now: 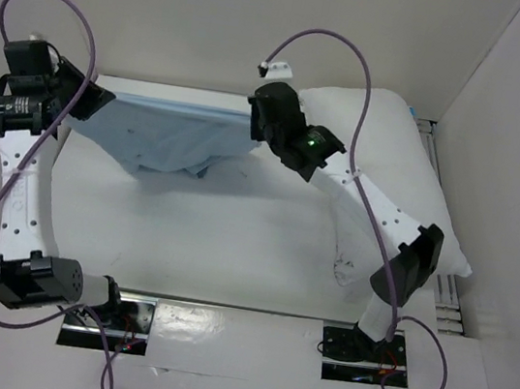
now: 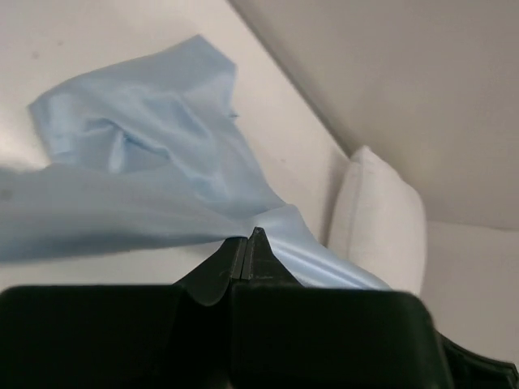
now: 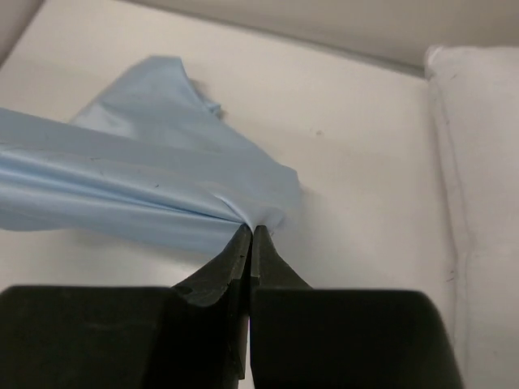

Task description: Put the pillow into the pillowcase

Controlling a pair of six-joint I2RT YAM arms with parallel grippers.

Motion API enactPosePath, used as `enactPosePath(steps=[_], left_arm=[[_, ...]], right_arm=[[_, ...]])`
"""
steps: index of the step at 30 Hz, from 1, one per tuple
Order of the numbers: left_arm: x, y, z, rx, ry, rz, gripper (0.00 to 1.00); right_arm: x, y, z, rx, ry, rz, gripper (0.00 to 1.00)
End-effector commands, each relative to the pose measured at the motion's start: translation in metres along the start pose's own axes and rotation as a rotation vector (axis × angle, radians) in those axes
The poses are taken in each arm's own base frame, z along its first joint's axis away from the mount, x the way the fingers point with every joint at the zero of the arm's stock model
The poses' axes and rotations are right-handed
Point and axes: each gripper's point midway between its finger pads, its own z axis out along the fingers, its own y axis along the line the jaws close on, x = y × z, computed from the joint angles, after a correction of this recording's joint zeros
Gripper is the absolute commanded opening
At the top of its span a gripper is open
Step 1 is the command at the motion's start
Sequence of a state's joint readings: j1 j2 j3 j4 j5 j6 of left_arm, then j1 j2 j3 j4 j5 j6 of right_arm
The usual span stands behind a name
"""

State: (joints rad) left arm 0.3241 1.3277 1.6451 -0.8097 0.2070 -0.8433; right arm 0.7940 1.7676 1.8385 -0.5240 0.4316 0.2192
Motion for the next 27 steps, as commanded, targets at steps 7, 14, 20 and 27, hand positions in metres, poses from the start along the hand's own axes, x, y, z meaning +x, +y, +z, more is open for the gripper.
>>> enactPosePath(steps=[7,14,20,27], left_arm=[[-0.06,-0.112,-0.16,0.393,-0.375,0.164,0.0],[-0.057,-0.157,-0.27,0.609,-0.568,0.261,0.0],[-0.055,-0.188,-0.343,0.761,-0.692,0.317,0.0],[-0.078,-0.178,-0.232,0.66,-0.52,0.265,0.0]], right_arm=[[-0.155,-0.083,-0.163,0.108,-0.462,0.114,0.0],[-0.22,-0.093,-0.292,-0.082,-0.745,0.216,0.0],[-0.257,-0.111,-0.342,-0.087,-0.903,0.254,0.0],[-0.271,-0.102,-0.263,0.121,-0.858,0.157,0.0]])
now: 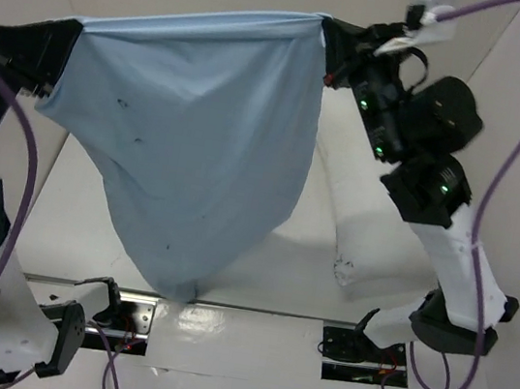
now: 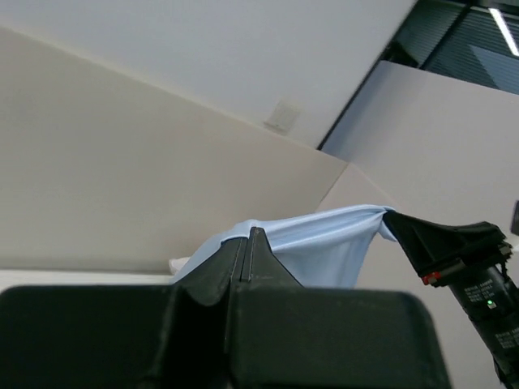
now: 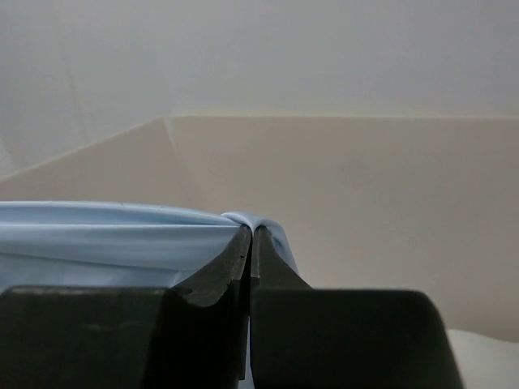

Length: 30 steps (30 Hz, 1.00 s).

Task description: Put the pillow into the pillowcase

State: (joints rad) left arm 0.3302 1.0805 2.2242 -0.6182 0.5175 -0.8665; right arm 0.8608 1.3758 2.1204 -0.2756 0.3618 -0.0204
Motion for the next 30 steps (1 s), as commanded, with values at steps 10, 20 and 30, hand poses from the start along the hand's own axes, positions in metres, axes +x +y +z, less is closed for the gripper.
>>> enactPosePath(steps=[10,20,30], left_arm=[[0.122,0.312,0.121,-0.561,0.219,-0.157,0.0],[0.238,0.465,0.123,-0.842,0.457,-0.208,0.03],[0.268,0.434,0.097,-0.872,0.641,-0.122,0.75]], right_arm=[[0.203,-0.105,0.144,0.138,0.216,-0.107,0.0],[0.412,-0.118,0.201,-0.018,0.396,0.052,0.24],[0.396,-0.127,0.131,0.047,0.603,0.156,0.97]])
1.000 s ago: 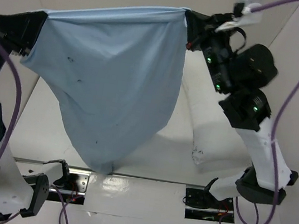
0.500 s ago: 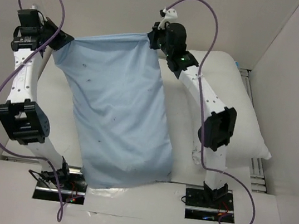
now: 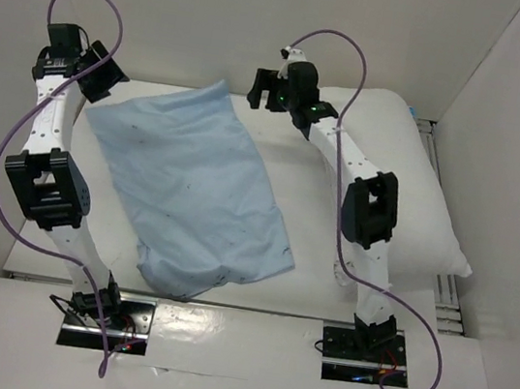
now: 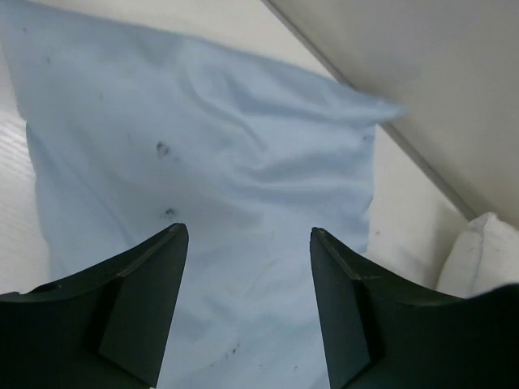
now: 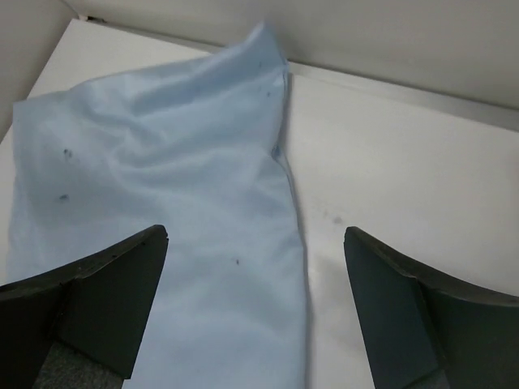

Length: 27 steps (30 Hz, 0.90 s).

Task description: Put the pillow into the pillowcase

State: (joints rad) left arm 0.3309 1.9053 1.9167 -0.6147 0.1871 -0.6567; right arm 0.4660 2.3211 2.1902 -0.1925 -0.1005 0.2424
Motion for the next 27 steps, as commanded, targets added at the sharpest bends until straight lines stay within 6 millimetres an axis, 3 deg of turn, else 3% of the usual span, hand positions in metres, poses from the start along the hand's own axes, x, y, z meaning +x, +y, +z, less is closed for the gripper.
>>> enactPosePath(steps=[1,2,3,4,5,6,7,8,9,11,12,13,14,15,19,21,22,27], left_arm=[[0.013,-0.029,-0.05,-0.013,-0.049,0.152,0.75],[0.035,-0.022,-0.047,-0.037,-0.009,0.173,0.75],[0.049,-0.022,-0.051,-0.053,0.011,0.2,0.75],[0.063,-0.023,-0.055,-0.061,0.024,0.216,0.75],[0.096,-0.022,-0.062,-0.057,0.085,0.257,0.75],[0.113,-0.023,-0.065,-0.043,0.12,0.27,0.75],[0.132,-0.021,-0.069,-0.036,0.166,0.267,0.75],[0.155,-0.026,-0.076,0.007,0.235,0.248,0.75],[0.179,-0.015,-0.087,0.004,0.288,0.23,0.73],[0.206,-0.01,-0.101,0.027,0.341,0.226,0.73],[0.223,0.01,-0.103,-0.03,0.367,0.225,0.73],[0.223,0.015,-0.117,-0.031,0.34,0.23,0.73],[0.233,0.023,-0.124,-0.052,0.358,0.227,0.73],[0.246,0.039,-0.129,-0.088,0.389,0.226,0.73],[0.277,0.054,-0.162,-0.088,0.465,0.19,0.73],[0.289,0.056,-0.179,-0.08,0.502,0.172,0.73],[0.302,0.063,-0.185,-0.093,0.544,0.177,0.73],[0.329,0.089,-0.196,-0.164,0.575,0.142,0.72]], right_arm=[[-0.103,0.034,-0.101,-0.053,-0.158,0.025,0.97],[-0.084,0.037,-0.108,-0.05,-0.089,0.018,0.97],[-0.052,0.033,-0.11,-0.034,-0.004,0.026,0.97],[-0.041,0.027,-0.117,-0.004,0.03,0.03,0.97],[-0.031,0.041,-0.136,-0.016,0.068,0.025,0.97],[0.01,0.033,-0.14,0.016,0.16,0.029,0.97],[0.027,0.03,-0.148,0.048,0.198,0.023,0.97],[0.035,0.046,-0.165,0.024,0.213,0.024,0.97],[0.08,0.041,-0.174,0.058,0.316,0.026,0.97],[0.111,0.038,-0.191,0.126,0.377,0.017,0.99],[0.123,0.045,-0.206,0.142,0.4,0.03,0.99],[0.151,0.039,-0.216,0.179,0.452,0.034,0.99],[0.158,0.041,-0.227,0.182,0.462,0.059,0.99],[0.183,0.039,-0.237,0.198,0.51,0.053,0.99],[0.218,0.03,-0.26,0.226,0.589,0.058,0.99],[0.223,0.029,-0.263,0.223,0.612,0.059,0.99],[0.24,0.025,-0.267,0.232,0.656,0.058,0.99],[0.264,0.017,-0.271,0.244,0.708,0.056,0.99]])
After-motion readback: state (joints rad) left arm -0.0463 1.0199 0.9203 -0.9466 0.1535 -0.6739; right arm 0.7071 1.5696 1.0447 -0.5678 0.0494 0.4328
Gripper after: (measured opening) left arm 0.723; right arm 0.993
